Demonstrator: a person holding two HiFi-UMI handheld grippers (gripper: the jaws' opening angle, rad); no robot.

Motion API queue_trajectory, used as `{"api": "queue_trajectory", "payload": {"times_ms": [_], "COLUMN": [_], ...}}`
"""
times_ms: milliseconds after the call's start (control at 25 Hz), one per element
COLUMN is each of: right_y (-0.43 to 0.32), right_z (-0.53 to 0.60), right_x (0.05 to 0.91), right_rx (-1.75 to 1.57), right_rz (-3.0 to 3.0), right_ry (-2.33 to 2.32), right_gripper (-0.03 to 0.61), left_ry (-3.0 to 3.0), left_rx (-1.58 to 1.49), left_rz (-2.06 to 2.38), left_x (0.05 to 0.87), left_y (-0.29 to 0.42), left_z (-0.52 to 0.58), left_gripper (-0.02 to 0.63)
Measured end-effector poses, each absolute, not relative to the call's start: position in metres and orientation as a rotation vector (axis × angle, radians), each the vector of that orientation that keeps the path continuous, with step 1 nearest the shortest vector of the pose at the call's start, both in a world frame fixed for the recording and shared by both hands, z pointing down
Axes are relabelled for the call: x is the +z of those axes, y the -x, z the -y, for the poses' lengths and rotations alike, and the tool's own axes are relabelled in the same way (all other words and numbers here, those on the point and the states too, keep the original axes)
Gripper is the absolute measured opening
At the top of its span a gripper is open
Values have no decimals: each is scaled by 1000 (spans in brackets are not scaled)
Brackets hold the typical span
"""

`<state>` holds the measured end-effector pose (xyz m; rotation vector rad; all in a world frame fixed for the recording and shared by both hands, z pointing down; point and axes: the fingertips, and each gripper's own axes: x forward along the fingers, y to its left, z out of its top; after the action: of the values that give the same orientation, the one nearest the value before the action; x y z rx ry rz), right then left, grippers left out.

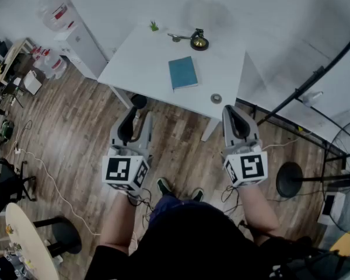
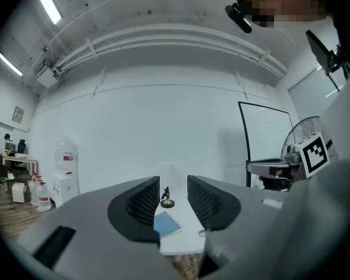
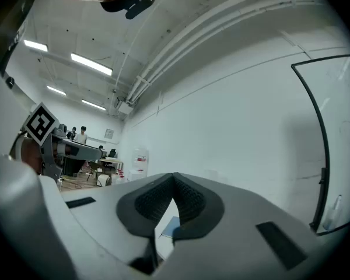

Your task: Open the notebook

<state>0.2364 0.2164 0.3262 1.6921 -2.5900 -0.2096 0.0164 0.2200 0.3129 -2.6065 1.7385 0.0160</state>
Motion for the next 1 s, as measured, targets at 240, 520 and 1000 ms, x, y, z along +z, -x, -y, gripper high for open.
{"api": "queue_trajectory", "payload": {"times_ms": [240, 520, 1000], "right_y": [-243, -251, -250], "right_z": [-230, -237, -226], "right_x": [325, 317, 336], "right_rx": [-196, -150, -20], "right_rz": [2619, 2702, 2706], "right_ry": [-1677, -1701, -1661], "right_gripper": [5, 16, 193], "left_ry": [2611, 2588, 2556], "left_rx": [24, 93, 94], "left_rz": [-1758, -1765, -1841], "left_x": [311, 300, 314], "left_y": [-26, -23, -5], "left_z": [-237, -251, -250], "left_gripper": [144, 144, 224]}}
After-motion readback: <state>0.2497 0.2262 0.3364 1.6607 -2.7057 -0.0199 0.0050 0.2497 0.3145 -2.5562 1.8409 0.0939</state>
